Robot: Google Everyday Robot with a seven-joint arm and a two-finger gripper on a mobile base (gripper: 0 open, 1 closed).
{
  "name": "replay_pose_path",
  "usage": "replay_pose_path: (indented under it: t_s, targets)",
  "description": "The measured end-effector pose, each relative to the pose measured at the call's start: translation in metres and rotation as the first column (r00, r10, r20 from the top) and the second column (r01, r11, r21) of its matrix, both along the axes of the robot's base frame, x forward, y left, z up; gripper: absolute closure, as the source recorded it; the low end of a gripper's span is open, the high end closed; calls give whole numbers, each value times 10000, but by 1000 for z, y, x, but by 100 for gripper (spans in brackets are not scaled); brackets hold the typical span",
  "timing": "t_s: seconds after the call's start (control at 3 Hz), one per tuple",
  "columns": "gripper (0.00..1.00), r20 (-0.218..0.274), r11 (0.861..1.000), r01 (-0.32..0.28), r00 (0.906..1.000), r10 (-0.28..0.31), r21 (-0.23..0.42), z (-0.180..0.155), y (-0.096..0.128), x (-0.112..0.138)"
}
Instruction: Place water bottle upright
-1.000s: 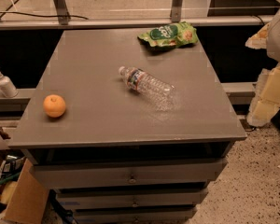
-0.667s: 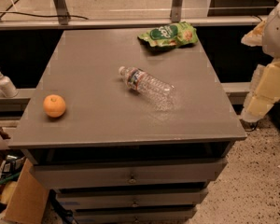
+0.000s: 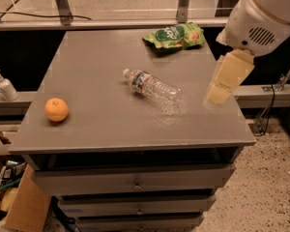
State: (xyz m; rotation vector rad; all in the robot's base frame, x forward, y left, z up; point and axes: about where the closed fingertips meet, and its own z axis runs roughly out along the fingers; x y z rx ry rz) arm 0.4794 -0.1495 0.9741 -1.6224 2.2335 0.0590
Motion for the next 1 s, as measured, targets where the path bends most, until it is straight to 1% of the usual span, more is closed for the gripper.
replay_pose_path:
  t_s: [0.33, 0.67, 1.0]
  targets:
    - [0, -877, 9883, 1073, 9913, -981, 1079, -20, 27, 12]
    - [0, -876, 9884, 1072, 9913, -980, 1080, -20, 27, 12]
    - [0, -738, 9863, 1123, 9918, -1039, 1205, -20, 31, 15]
